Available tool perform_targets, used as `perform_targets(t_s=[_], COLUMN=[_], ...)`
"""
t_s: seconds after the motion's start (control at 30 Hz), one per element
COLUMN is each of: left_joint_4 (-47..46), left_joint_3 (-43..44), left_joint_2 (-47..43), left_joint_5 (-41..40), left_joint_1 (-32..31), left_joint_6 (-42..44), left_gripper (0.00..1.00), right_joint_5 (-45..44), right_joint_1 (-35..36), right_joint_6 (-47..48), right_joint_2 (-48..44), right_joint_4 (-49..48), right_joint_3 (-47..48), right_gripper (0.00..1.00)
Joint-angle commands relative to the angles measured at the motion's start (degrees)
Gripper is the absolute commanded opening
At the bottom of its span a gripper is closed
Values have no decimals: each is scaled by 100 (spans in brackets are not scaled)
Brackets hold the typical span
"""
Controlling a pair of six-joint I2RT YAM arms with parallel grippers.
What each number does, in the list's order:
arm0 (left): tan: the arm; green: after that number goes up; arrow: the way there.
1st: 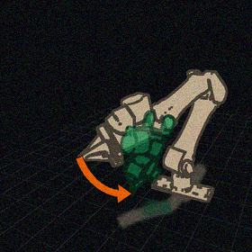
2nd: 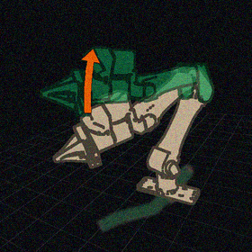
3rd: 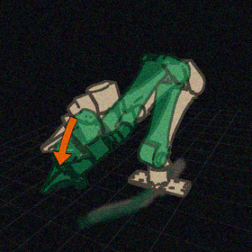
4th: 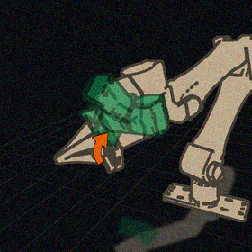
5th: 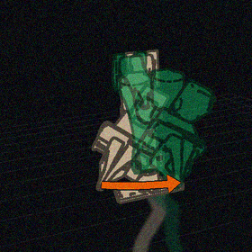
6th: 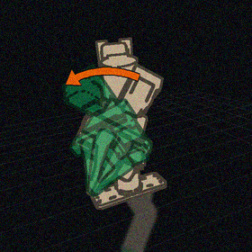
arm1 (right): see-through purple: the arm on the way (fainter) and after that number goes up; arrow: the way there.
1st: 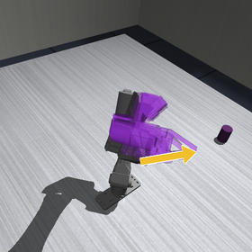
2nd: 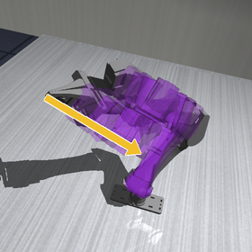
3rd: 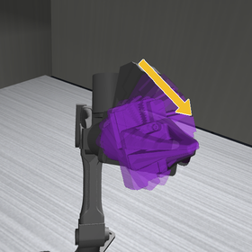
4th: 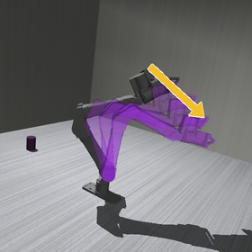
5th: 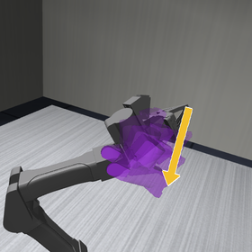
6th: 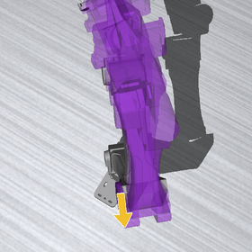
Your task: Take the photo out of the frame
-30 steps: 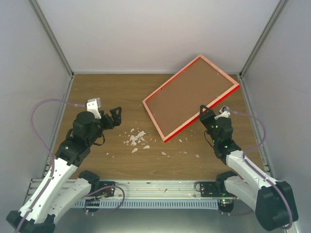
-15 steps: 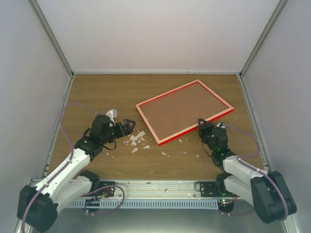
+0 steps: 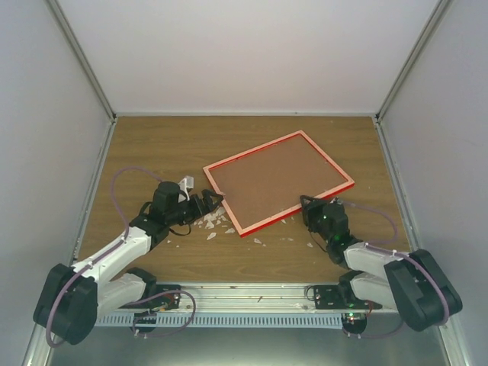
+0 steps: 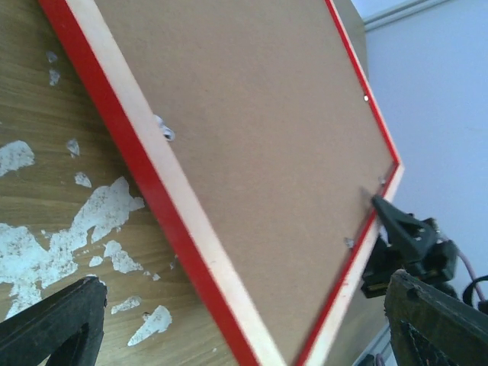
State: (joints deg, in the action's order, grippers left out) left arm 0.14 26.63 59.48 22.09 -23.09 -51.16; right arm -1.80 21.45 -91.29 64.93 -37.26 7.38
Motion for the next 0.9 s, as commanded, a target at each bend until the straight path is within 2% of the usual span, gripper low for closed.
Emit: perform_targets(t_s=[0.0, 0.2, 0.43, 0.5, 0.7, 0.87], left_joint_4=[-717, -1160, -1064, -1022, -730, -444], left_joint_3=[-203, -444, -484, -478, -386, -264], left_joint_2=[152, 587, 730, 719, 582, 522], left_joint_5=[330, 517, 302, 270, 69, -112], left_joint_1=[32, 34, 33, 33, 33, 34], left_joint_6=[-250, -500, -359, -347, -199, -14], left_gripper=[99, 99, 99, 99, 99, 99], right_joint_5=[102, 157, 162, 156, 275, 445], right_joint_1=[237, 392, 422, 428, 423, 371], right_joint_6=[53, 41, 314, 390, 703, 1497], right_joint_2=[250, 389, 91, -26, -277, -129], right_joint_4=[-2, 17, 923, 1365, 3010, 4376], right_joint_3=[-34, 20, 260, 353, 904, 1656], right_gripper=[36, 49, 70, 75, 99, 100])
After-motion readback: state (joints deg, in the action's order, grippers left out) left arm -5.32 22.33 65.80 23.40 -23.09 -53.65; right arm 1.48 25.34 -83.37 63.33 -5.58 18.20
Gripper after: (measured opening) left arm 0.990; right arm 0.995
